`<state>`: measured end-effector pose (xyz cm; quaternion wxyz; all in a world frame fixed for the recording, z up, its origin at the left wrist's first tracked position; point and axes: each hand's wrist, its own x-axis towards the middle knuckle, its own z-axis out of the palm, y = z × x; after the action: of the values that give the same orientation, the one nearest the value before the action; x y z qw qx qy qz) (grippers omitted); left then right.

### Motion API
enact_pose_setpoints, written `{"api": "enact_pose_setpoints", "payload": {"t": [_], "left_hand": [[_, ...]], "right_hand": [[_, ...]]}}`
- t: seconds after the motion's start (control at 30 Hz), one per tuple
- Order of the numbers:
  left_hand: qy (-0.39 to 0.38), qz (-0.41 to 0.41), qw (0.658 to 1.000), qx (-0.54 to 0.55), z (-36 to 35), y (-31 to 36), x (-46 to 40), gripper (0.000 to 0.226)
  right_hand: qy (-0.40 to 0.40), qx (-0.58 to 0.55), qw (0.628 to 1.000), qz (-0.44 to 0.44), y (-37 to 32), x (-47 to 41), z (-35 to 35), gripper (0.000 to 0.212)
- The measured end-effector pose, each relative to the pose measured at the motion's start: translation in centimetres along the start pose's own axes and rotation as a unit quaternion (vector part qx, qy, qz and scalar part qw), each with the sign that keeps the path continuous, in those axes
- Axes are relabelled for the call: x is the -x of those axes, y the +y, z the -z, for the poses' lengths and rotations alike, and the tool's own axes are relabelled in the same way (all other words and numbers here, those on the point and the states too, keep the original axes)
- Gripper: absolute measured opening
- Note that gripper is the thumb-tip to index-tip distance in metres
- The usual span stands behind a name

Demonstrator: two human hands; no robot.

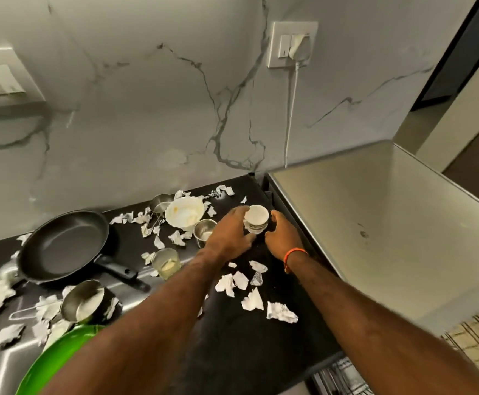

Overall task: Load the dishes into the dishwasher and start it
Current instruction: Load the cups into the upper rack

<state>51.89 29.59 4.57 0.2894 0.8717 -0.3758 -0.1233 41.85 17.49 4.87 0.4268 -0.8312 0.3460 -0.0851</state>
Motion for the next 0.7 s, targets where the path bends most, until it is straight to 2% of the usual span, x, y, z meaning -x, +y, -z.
{"api": "enact_pose_setpoints", "payload": {"t": [0.13, 0.37, 0.57, 0.7], "left_hand": [[-0.026, 0.01, 0.999, 0.02, -1.6, -0.9, -3.1, 0.081], [-0.003, 0.005, 0.999, 0.04, -2.3, -0.6, -4.0, 0.079], [0.0, -0.008, 0.992, 0.129, -1.7, 3.1, -0.6, 0.068], [-0.03, -0.001, 0.972, 0.235, -2.5, 6.9, 2.8, 0.061]], "right_hand": [[-0.015, -0.024, 0.999, -0.028, 0.2, -2.1, -0.9, 0.053], [-0.01, -0.061, 0.997, -0.044, 1.5, -2.1, -0.7, 0.059], [0.006, -0.079, 0.997, -0.01, 3.9, 1.5, 2.3, 0.057], [0.012, -0.132, 0.991, 0.004, 5.9, 5.6, 5.4, 0.058]]}}
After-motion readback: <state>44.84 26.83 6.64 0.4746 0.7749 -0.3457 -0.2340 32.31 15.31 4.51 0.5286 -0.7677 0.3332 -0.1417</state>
